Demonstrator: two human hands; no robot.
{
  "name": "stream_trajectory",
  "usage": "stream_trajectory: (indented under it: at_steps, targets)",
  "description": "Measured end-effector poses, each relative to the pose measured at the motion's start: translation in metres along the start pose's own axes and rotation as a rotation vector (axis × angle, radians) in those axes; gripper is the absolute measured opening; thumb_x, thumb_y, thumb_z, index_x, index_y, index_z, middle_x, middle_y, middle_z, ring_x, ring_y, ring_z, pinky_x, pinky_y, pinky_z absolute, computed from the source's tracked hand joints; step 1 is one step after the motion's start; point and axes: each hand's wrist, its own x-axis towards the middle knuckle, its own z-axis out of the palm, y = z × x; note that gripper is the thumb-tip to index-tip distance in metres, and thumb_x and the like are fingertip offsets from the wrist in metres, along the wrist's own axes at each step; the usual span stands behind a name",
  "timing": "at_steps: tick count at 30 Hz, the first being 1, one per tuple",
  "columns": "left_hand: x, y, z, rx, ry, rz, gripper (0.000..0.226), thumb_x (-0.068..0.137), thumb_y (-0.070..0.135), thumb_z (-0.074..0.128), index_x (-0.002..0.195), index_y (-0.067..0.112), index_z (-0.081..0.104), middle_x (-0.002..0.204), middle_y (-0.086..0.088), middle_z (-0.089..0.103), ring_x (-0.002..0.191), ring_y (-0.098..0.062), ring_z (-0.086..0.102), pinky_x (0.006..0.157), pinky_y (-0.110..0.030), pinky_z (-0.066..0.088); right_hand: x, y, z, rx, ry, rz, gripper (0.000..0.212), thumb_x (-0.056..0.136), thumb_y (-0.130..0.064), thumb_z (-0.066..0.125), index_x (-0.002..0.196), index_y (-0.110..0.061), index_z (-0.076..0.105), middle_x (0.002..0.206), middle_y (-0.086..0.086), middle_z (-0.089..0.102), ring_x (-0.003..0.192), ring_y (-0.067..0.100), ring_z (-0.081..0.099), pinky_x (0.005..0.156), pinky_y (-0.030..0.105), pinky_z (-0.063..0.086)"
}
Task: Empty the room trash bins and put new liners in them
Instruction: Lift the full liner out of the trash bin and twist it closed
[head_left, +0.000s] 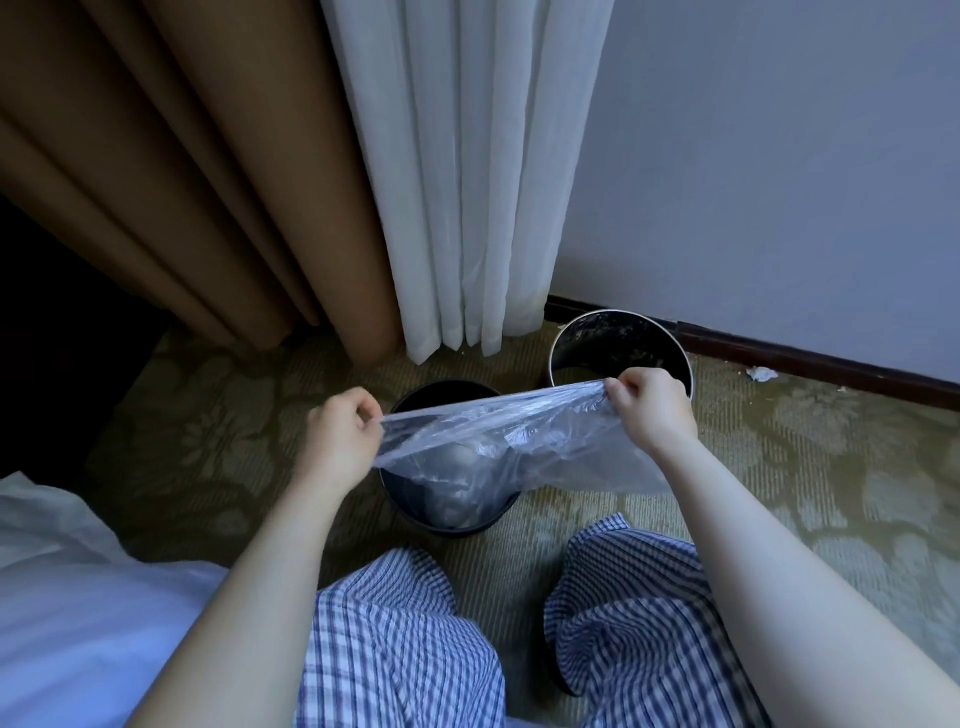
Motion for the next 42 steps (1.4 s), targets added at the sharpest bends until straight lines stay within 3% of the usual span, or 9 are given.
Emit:
stream_trajectory:
  at_steps: [6,12,15,20,29,33,37,40,42]
  targets:
    - [0.005,-0.003,-0.006,-0.102,0.263,-0.131,0.01,0.092,0.01,0.052,0.086,0.015,0.059,0.076,-0.01,0.063,0.073,-0.029,0.06,0.067,-0.035,0.049,0.0,-0.001,0.001,0.021,0.039,-0.024,0.03,0.095,-0.031,0.052,0.07,-0.015,0.057,0.07,0.008,0.058,0.076,0.032,0.056,0.063,0.03,0.036]
    - [0.004,0.004,-0.001,-0.545,0.049,-0.257,0.027,0.101,0.013,0.035,0.112,0.013,0.06,0.061,-0.008,0.057,0.047,-0.015,0.048,0.049,-0.024,0.042,0.001,-0.006,0.001,0.184,0.125,-0.053,0.029,0.095,-0.027,0.052,0.072,-0.012,0.058,0.068,0.006,0.059,0.072,0.025,0.053,0.063,0.03,0.034]
    - [0.001,0.021,0.005,-0.645,-0.003,-0.204,0.041,0.104,0.023,0.027,0.102,0.008,0.065,0.06,-0.007,0.056,0.04,-0.008,0.047,0.045,-0.019,0.042,-0.004,-0.019,0.004,0.315,0.144,-0.133,0.032,0.095,-0.022,0.053,0.068,-0.006,0.059,0.059,0.003,0.053,0.062,0.018,0.046,0.058,0.031,0.032]
    - [-0.007,0.047,0.02,-0.627,-0.079,0.0,0.057,0.104,0.028,0.021,0.075,0.026,0.069,0.079,0.001,0.067,0.072,-0.016,0.06,0.077,-0.031,0.045,-0.022,-0.05,0.024,0.537,-0.024,-0.241,0.033,0.094,-0.016,0.054,0.062,-0.014,0.057,0.054,-0.008,0.04,0.054,0.003,0.032,0.051,0.021,0.027]
    - [-0.017,0.064,0.029,-0.889,-0.251,-0.081,0.034,0.1,0.018,0.04,0.079,0.019,0.067,0.065,0.005,0.069,0.066,-0.006,0.065,0.058,-0.018,0.051,-0.044,-0.074,0.052,0.824,-0.469,-0.279,0.024,0.097,-0.017,0.052,0.101,-0.003,0.07,0.093,0.007,0.071,0.084,0.005,0.064,0.072,0.015,0.047]
    - [-0.019,0.066,0.025,-0.915,-0.257,-0.072,0.032,0.1,0.018,0.04,0.08,0.016,0.066,0.072,0.003,0.069,0.067,-0.007,0.065,0.061,-0.02,0.052,-0.042,-0.073,0.05,0.749,-0.452,-0.272,0.014,0.093,-0.013,0.058,0.086,-0.006,0.068,0.076,-0.001,0.065,0.068,0.001,0.058,0.066,0.016,0.045]
    - [-0.017,0.061,0.027,-0.854,-0.153,0.064,0.006,0.088,0.026,0.061,0.09,0.023,0.056,0.072,0.005,0.061,0.069,-0.007,0.057,0.072,-0.029,0.047,-0.042,-0.075,0.04,0.645,-0.4,-0.265,0.028,0.094,-0.011,0.054,0.066,-0.015,0.054,0.057,-0.01,0.044,0.045,-0.004,0.038,0.05,0.015,0.03]
    - [-0.012,0.052,0.022,-0.852,-0.006,0.17,0.062,0.06,0.06,0.063,0.109,0.023,0.051,0.101,0.007,0.057,0.094,-0.002,0.053,0.086,-0.016,0.043,-0.038,-0.074,0.028,0.774,-0.498,-0.182,0.021,0.094,-0.015,0.053,0.074,-0.011,0.055,0.064,0.005,0.039,0.048,0.005,0.037,0.046,0.016,0.029]
    - [-0.011,0.048,0.023,-0.794,-0.104,0.245,0.099,0.049,0.08,0.064,0.127,0.023,0.042,0.131,0.006,0.049,0.123,-0.003,0.044,0.105,-0.021,0.033,-0.034,-0.071,0.022,0.879,-0.616,-0.135,0.015,0.089,-0.019,0.056,0.075,-0.012,0.056,0.077,0.01,0.04,0.062,0.021,0.034,0.054,0.025,0.029]
